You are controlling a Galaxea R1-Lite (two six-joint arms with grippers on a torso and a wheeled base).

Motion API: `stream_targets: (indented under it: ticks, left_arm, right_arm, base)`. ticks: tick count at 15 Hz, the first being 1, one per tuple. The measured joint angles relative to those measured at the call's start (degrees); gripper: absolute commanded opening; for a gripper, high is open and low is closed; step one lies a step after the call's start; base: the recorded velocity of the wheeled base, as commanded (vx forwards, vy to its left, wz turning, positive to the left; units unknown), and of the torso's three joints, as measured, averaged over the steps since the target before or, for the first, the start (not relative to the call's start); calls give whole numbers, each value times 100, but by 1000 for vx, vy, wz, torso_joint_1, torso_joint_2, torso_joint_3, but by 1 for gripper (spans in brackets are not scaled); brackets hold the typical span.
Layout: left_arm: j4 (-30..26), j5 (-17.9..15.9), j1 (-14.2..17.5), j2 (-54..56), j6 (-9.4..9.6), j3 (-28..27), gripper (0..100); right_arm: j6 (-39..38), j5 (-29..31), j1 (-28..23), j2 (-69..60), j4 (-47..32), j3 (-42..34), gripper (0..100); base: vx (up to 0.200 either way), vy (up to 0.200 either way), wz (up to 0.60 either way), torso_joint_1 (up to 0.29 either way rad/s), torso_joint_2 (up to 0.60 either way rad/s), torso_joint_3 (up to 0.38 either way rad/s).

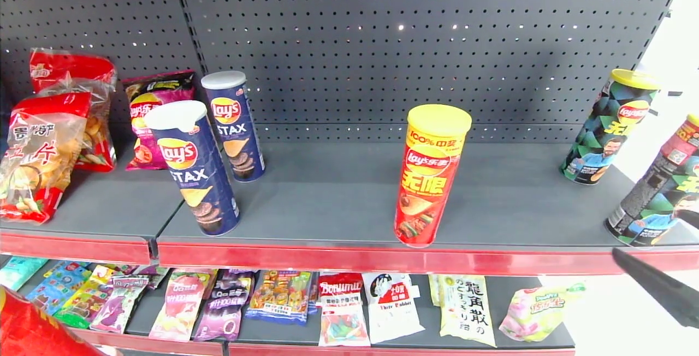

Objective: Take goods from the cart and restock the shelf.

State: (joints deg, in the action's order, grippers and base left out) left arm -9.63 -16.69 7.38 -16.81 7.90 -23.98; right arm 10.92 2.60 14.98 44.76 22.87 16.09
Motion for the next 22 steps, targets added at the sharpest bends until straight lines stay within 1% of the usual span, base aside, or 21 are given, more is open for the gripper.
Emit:
stream_targets:
  ticks: [1,2,3,4,5,8,9,10,12,13,14,15,16,17,18,19,21,22]
  left_arm:
    - [-5,-6,0,4,0,11,0]
    - [-11,-9,0,6,0,17,0]
    - [-11,-13,4,6,0,22,0]
    - [-11,-17,4,4,0,20,0]
    - [-11,-20,0,11,0,20,0]
    - [-30,-61,0,74,-33,77,0]
    - [-41,-66,0,85,-38,80,0]
    - [-40,-104,-2,94,-40,85,0]
    - [-41,-316,-11,107,-43,87,0]
    - [-49,-372,-11,116,-43,89,0]
    - [-51,-394,-11,127,-43,105,0]
    - [-51,-405,-11,133,-77,111,0]
    - [-51,-402,-11,138,-101,113,0]
    - [-41,-402,-10,138,-163,111,0]
    - [-40,-400,-11,133,-178,91,0]
    - [-29,-402,-11,133,-183,74,0]
    - [-35,-408,-10,151,-185,67,0]
    - [-38,-534,-11,172,-210,69,0]
  right_arm:
    - [-143,827,-84,-486,-5,-290,100]
    - [-233,1343,-197,-889,-29,-603,100]
    - [-274,1710,-341,-1241,-68,-907,100]
    - [-291,1891,-499,-1560,-172,-1178,100]
    - [-312,1965,-650,-1897,-525,-1378,100]
    - [-302,2031,-903,-2922,-2294,-1458,100]
    - [-302,1970,-923,-3171,-2428,-1412,100]
    - [-312,1721,-877,-3377,-2431,-1398,100]
    - [-360,367,-728,-3672,-2192,-1441,100]
    - [-364,-222,-689,-3760,-1998,-1502,100]
    - [-379,-661,-664,-3824,-1968,-1547,100]
    - [-395,-820,-656,-3866,-2031,-1563,100]
    - [-406,-818,-647,-3895,-2030,-1568,100]
    - [-589,-683,-650,-3914,-2076,-1574,100]
    - [-991,-350,-650,-3928,-2238,-1585,100]
    - [-1193,-110,-655,-3936,-2300,-1587,100]
    - [-1013,-289,-647,-3945,-2309,-1598,100]
    - [-1050,-322,-647,-3947,-2305,-1604,100]
  base:
    - [0,0,0,0,0,0]
    - [0,0,0,0,0,0]
    - [0,0,0,0,0,0]
    - [0,0,0,0,0,0]
    - [0,0,0,0,0,0]
    - [0,0,0,0,0,0]
    - [0,0,0,0,0,0]
    - [0,0,0,0,0,0]
    - [0,0,0,0,0,0]
    - [0,0,0,0,0,0]
    - [0,0,0,0,0,0]
    - [0,0,0,0,0,0]
    - [0,0,0,0,0,0]
    - [0,0,0,0,0,0]
    - [0,0,0,0,0,0]
    - [0,0,0,0,0,0]
    - [0,0,0,0,0,0]
    - [0,0,0,0,0,0]
